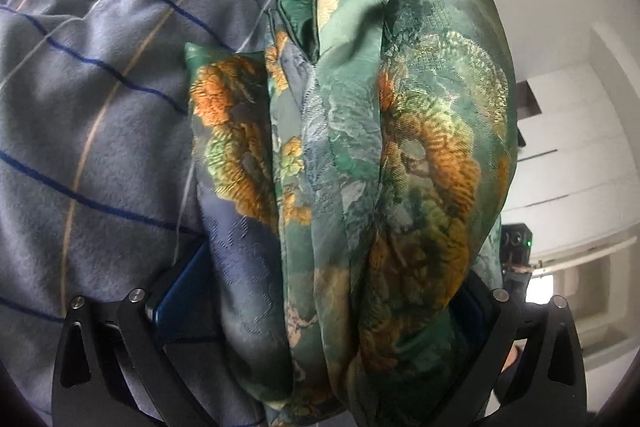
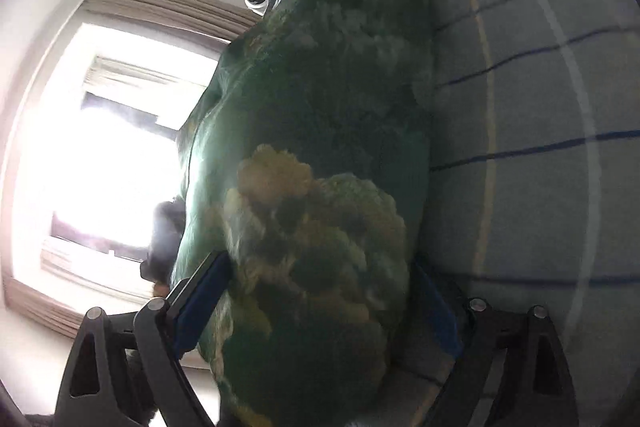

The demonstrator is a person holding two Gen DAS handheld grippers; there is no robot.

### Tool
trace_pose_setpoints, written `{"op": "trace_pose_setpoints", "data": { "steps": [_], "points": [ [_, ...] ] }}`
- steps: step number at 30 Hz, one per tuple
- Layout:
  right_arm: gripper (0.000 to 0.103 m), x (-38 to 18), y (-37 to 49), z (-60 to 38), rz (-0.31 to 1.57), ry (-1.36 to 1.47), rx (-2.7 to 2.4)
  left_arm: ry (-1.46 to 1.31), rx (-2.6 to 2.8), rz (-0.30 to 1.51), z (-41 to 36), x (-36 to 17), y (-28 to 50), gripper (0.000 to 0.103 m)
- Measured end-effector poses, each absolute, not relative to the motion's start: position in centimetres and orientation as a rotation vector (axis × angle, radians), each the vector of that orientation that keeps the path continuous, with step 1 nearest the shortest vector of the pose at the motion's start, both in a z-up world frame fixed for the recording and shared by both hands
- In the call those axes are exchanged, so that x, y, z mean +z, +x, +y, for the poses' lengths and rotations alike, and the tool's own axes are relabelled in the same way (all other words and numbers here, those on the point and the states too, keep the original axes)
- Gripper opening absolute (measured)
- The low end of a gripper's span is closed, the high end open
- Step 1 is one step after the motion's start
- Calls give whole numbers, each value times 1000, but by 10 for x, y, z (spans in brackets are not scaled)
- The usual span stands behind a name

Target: Fold large clothes

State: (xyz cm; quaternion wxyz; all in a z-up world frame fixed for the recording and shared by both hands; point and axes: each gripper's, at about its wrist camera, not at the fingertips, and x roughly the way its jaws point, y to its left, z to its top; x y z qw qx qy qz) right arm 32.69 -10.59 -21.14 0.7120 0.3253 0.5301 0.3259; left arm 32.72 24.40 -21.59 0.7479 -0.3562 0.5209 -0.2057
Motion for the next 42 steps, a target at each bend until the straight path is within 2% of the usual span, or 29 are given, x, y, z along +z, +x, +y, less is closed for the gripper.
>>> {"op": "trace_pose_setpoints", "data": {
  "steps": [3, 4, 6, 8, 13, 18, 22, 28, 29, 30, 32, 35, 38, 42],
  "points": [
    [93, -211, 330, -93, 1183, 693, 712, -751, -423, 1164, 235, -214, 336, 102],
    [90, -205, 326, -87, 1173, 641, 702, -729, -414, 1166, 229, -210, 334, 97],
    [85, -184, 311, -69, 1113, 455, 689, -698, -411, 1143, 223, -195, 328, 71],
    [80, -167, 296, -58, 1051, 341, 693, -655, -404, 1117, 217, -179, 323, 63],
    [78, -127, 272, -50, 900, 263, 729, -638, -421, 1037, 211, -142, 321, 61],
    [78, -99, 290, -57, 811, 286, 764, -585, -413, 954, 197, -105, 369, 61],
    [78, -91, 327, -70, 797, 334, 759, -558, -386, 951, 190, -104, 419, 62],
    [78, -132, 372, -85, 905, 429, 705, -517, -290, 1061, 185, -158, 466, 70],
    [78, -145, 377, -87, 938, 448, 691, -513, -280, 1068, 187, -167, 467, 77],
    [78, -161, 380, -88, 972, 461, 677, -508, -276, 1054, 190, -170, 467, 86],
    [81, -179, 378, -91, 984, 485, 679, -473, -260, 1005, 193, -167, 457, 97],
    [86, -190, 372, -101, 968, 550, 703, -369, -253, 942, 190, -144, 436, 95],
    [86, -183, 353, -108, 961, 523, 660, -213, -215, 820, 180, -106, 391, 96],
    [86, -140, 306, -114, 826, 309, 595, -85, -133, 663, 158, -67, 325, 102]
  ]
}}
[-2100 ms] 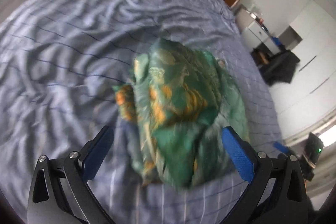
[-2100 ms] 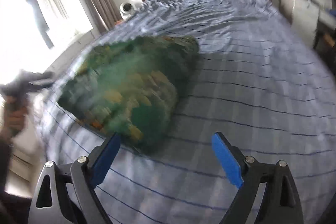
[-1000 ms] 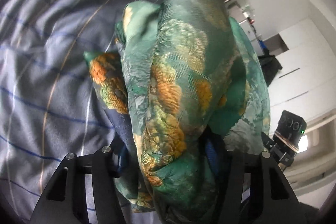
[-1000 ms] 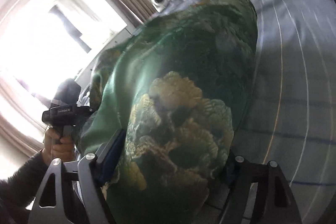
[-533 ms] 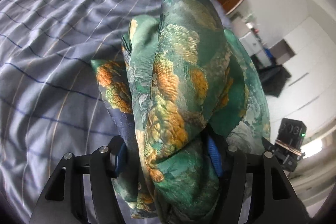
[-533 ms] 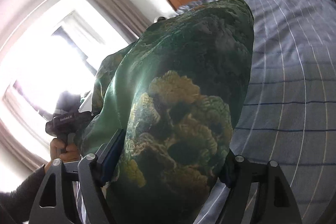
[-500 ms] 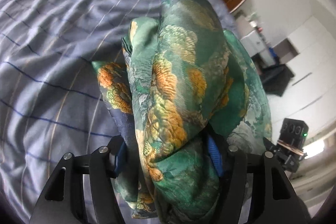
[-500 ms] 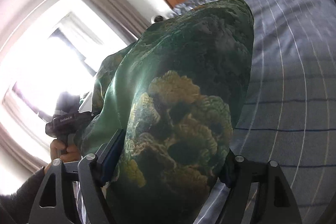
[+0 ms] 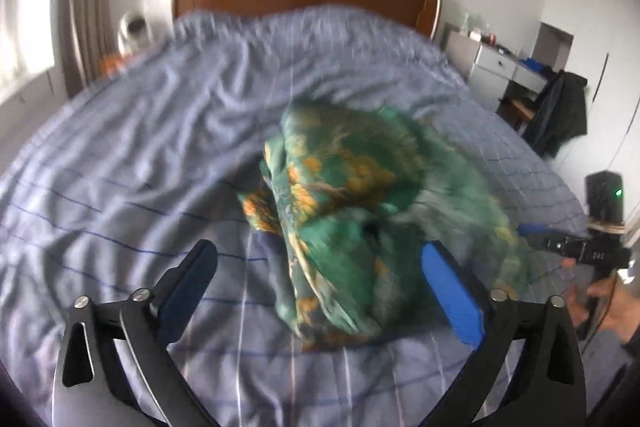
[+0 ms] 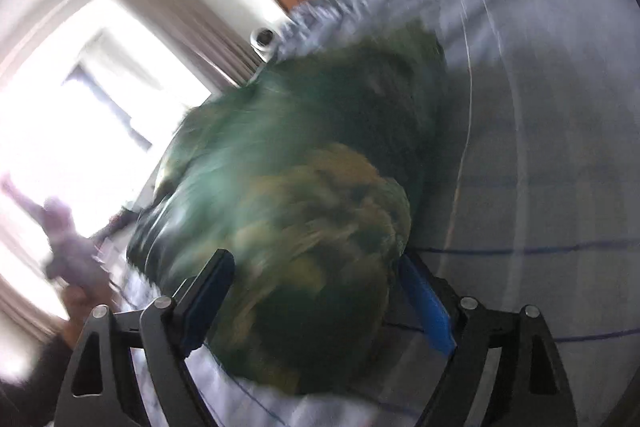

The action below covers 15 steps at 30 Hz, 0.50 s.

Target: Fold large clothes

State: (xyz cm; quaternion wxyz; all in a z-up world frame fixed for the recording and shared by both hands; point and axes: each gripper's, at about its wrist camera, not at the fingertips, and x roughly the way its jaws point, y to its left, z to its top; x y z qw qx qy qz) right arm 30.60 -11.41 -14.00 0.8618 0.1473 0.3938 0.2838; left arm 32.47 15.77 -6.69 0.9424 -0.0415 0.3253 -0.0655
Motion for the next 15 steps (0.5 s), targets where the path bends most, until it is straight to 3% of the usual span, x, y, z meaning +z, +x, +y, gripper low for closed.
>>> {"op": "trace_pose_setpoints", "data": {
  "steps": [5, 10, 12, 15],
  "points": [
    [86, -76, 220, -99, 673, 19, 475, 19, -28, 498, 115, -41, 259, 103],
    [89, -28, 133, -107, 453, -73, 314, 70, 4, 512, 69, -35, 220, 103],
    [96, -26, 115, -116, 459, -73, 249, 91, 33, 501, 54, -32, 205, 103],
    [96, -29, 98, -123, 572, -78, 183, 106, 48, 514, 32, -31, 185, 103]
  ]
}}
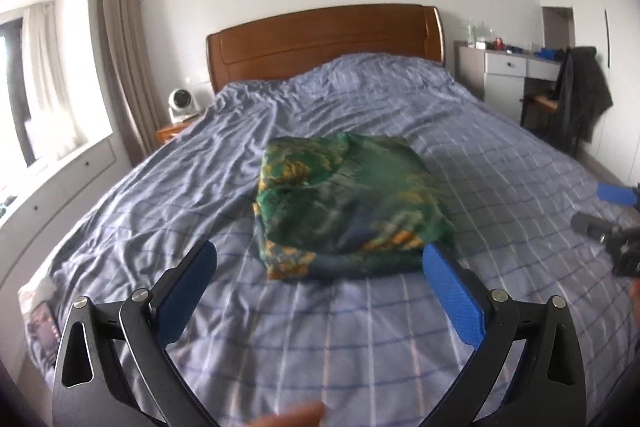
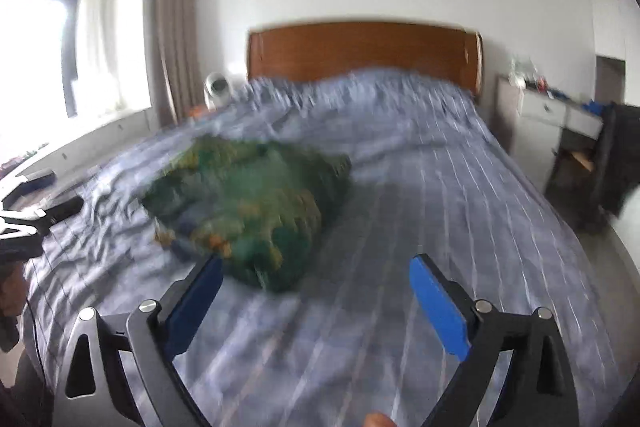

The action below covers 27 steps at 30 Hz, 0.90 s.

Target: Fold large clothes

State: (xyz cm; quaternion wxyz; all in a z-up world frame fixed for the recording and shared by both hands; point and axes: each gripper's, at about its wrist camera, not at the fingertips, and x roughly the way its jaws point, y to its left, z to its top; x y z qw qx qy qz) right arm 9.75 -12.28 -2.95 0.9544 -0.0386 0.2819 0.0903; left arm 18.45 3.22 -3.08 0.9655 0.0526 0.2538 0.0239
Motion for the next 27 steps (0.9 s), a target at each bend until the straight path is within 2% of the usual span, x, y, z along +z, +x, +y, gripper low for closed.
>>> {"op": "trace_pose_setpoints", "data": {
  "steps": [8, 27],
  "points": [
    [96, -40, 50, -112, 693, -109, 138, 17, 44, 613, 9, -28, 147, 103],
    [96, -9, 0, -72, 676, -187, 179, -25, 177, 708, 15, -13, 110, 103]
  ]
}}
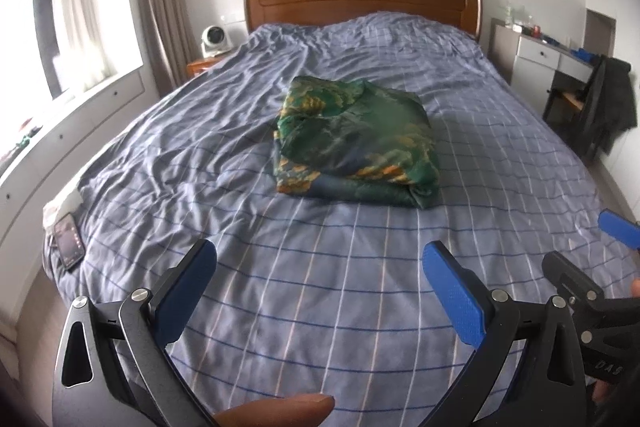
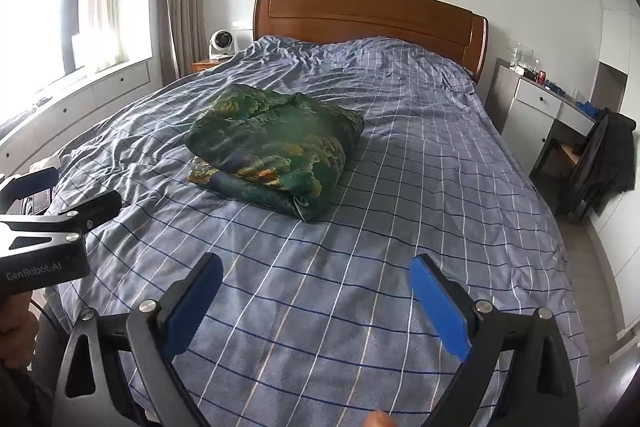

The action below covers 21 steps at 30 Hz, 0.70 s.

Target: Fold large clothes

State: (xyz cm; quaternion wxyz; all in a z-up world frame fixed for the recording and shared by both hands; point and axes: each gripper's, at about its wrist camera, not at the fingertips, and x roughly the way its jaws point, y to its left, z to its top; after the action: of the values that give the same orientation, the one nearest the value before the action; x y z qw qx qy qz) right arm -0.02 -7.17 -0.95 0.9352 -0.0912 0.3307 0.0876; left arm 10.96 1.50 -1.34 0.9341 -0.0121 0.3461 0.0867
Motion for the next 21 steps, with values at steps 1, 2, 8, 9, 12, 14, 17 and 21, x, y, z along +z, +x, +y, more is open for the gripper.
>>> {"op": "trace_pose_setpoints", "data": {
  "steps": [1, 2, 8, 9, 12, 14, 17, 21],
  "points": [
    [96, -9, -1, -71, 678, -184, 181, -25, 180, 706, 16, -13, 109, 103],
    [96, -9, -1, -70, 681, -178, 187, -23, 183, 706, 16, -13, 109, 103],
    [96, -9, -2, -67, 689, -189, 192, -26, 183, 708, 16, -14, 109, 103],
    [96, -10, -2, -67, 691, -189, 192, -25, 184, 707, 16, -13, 109, 103],
    [96, -10, -2, -67, 694, -188, 191, -25, 183, 709, 16, -14, 109, 103],
    [96, -10, -2, -67, 695, -191, 187, -25, 182, 712, 16, -15, 109, 103],
    [96, -11, -1, -66, 699, -190, 183, -35, 172, 710, 16, -16, 107, 103],
    [96, -12, -1, -65, 700, -190, 182, -21, 187, 686, 12, -14, 102, 103]
  ]
}}
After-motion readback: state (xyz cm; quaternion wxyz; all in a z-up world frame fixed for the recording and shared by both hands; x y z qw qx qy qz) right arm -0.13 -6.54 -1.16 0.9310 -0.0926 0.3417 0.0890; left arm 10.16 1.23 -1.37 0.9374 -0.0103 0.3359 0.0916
